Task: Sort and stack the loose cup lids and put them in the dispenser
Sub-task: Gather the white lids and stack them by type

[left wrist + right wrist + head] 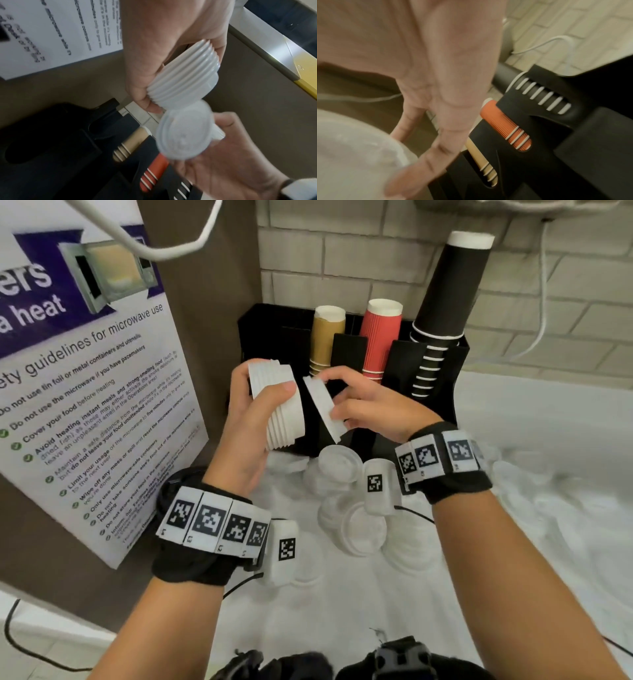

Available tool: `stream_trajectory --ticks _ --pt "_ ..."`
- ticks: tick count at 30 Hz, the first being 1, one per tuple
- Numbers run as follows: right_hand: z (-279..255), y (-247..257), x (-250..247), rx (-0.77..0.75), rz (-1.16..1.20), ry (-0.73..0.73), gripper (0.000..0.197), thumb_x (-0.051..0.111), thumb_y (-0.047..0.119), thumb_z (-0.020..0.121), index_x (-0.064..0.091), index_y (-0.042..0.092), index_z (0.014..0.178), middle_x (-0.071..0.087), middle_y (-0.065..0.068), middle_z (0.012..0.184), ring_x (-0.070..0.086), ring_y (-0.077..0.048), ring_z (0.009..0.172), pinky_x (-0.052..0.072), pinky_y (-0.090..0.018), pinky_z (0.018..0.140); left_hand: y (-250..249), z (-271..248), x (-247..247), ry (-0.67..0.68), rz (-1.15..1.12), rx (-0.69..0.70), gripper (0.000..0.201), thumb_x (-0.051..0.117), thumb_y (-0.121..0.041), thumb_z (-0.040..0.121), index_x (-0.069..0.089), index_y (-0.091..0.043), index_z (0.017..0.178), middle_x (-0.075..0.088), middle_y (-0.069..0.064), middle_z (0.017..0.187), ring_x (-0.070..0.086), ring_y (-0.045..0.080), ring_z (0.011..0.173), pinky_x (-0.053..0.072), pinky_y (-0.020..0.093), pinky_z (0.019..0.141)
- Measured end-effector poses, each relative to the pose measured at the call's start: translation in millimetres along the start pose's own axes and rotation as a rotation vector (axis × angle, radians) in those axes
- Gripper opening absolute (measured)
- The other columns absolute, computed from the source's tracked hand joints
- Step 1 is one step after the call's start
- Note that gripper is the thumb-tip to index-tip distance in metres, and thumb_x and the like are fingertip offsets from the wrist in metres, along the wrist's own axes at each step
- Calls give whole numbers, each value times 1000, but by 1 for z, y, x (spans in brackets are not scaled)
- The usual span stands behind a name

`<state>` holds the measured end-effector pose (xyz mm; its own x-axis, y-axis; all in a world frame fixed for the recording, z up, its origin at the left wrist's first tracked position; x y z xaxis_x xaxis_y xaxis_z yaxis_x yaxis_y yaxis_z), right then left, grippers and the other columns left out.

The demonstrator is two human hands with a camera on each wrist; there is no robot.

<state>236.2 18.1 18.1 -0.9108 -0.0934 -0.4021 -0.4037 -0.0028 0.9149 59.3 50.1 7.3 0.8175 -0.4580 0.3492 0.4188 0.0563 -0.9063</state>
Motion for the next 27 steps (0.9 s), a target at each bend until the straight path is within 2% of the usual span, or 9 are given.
stream_trajectory --ticks 2,4,5,10,15,17,21,27 --pt "-20 -6 2 -89 233 -88 49 66 27 72 52 34 119 57 -12 100 58 -23 94 53 -39 86 10 -3 9 22 3 -39 54 70 -42 61 50 -30 110 58 -1 111 60 16 103 54 37 80" --pt "-36 -11 8 -139 305 -159 52 64 31 70 50 32 120 56 -19 109 59 -27 99 52 -44 88 18 -6 18 38 10 -65 57 70 -43 60 50 -30 112 55 4 117 57 24 110 50 45 90" --pt "-42 -14 12 -154 312 -194 54 64 32 71 49 31 123 56 -21 113 60 -27 101 52 -43 88 22 -8 22 48 11 -73 57 70 -43 61 50 -30 113 55 3 117 57 24 110 50 45 91" --pt "-62 -25 26 -194 326 -326 58 67 28 77 48 34 131 64 -3 104 65 -20 96 53 -34 83 34 -12 35 123 -13 -120 57 70 -44 64 50 -30 116 59 -1 109 61 17 100 53 35 76" --pt "-68 -25 32 -171 267 -365 59 71 26 78 49 36 131 64 -7 114 65 -25 104 53 -46 92 37 -14 38 162 -1 -117 58 68 -45 68 49 -31 120 61 -3 109 62 18 102 54 32 71" --pt "-70 -23 32 -166 264 -364 60 70 26 76 49 36 132 63 -7 116 64 -26 105 53 -48 92 37 -14 36 199 10 -125 55 68 -44 69 50 -32 120 62 -4 108 64 15 98 54 29 68" --pt "-72 -20 27 -167 253 -333 62 70 26 75 50 33 133 63 -9 118 64 -29 106 52 -49 93 36 -15 35 283 59 -151 54 68 -44 70 52 -34 121 60 -2 112 64 11 97 53 25 68" --pt "-68 -18 30 -197 262 -341 62 72 26 75 50 33 132 64 -9 117 64 -28 105 53 -46 90 34 -17 38 251 41 -138 54 66 -47 69 51 -34 119 60 0 114 62 16 102 54 28 73"
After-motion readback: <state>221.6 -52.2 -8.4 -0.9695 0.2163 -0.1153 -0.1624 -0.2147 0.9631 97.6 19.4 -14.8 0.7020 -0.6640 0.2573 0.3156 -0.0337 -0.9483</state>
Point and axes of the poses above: each hand's wrist, its own z-axis towards the middle knuckle, its own x-axis out of the palm, y = z × x, the point moved 3 cm from there along z, towards the middle knuckle
